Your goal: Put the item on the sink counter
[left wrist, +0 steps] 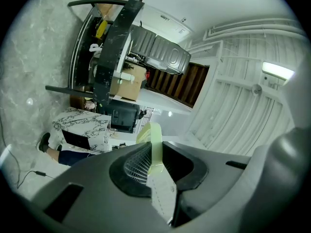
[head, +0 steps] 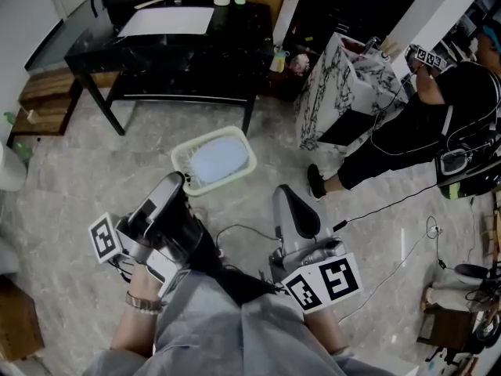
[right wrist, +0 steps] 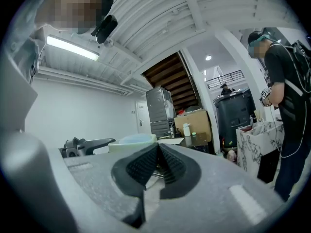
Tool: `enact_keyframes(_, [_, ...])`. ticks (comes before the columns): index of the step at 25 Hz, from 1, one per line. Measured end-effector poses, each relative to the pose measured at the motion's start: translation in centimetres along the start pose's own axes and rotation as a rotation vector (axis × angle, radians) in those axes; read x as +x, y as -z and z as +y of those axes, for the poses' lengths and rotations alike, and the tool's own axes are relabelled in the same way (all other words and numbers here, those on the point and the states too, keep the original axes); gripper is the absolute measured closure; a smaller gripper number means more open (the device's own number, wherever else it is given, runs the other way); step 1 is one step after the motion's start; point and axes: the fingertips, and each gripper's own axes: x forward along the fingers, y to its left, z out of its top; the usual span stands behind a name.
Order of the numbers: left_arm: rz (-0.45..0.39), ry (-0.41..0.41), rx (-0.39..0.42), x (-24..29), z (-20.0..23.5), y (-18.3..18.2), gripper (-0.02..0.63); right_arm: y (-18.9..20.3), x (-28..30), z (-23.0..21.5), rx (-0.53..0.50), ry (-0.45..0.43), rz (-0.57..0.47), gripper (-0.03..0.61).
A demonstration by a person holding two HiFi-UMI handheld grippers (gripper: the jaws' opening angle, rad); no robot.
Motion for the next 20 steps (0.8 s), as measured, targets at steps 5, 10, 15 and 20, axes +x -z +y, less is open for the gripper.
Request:
enact_keyframes(5, [-0.006, 0.008, -0.002, 1.9, 0.5, -2.7, 0.541, 0.0, 2.9, -0.8, -0.013, 0.0, 0.015, 0.581])
enact_keyframes(10, [-0.004, 0.015, -0.009, 3.8, 1.2, -6.1, 0.541, 0.0, 6.6, -1.6, -0.02, 0.009, 0.022, 0.581])
enact_keyframes(15, [0.009, 0.018, -0.016, 6.8, 1.9, -10.1, 0.541, -0.6, 11.1, -2.9, -0.029, 0.024, 0.021, 0.581])
enact_keyframes(20, [0.038, 0.019, -0.02, 10.1, 2.2, -14.0, 0.541, -1.5, 15.6, -3.9, -0.03, 0.047, 0.016, 0.581])
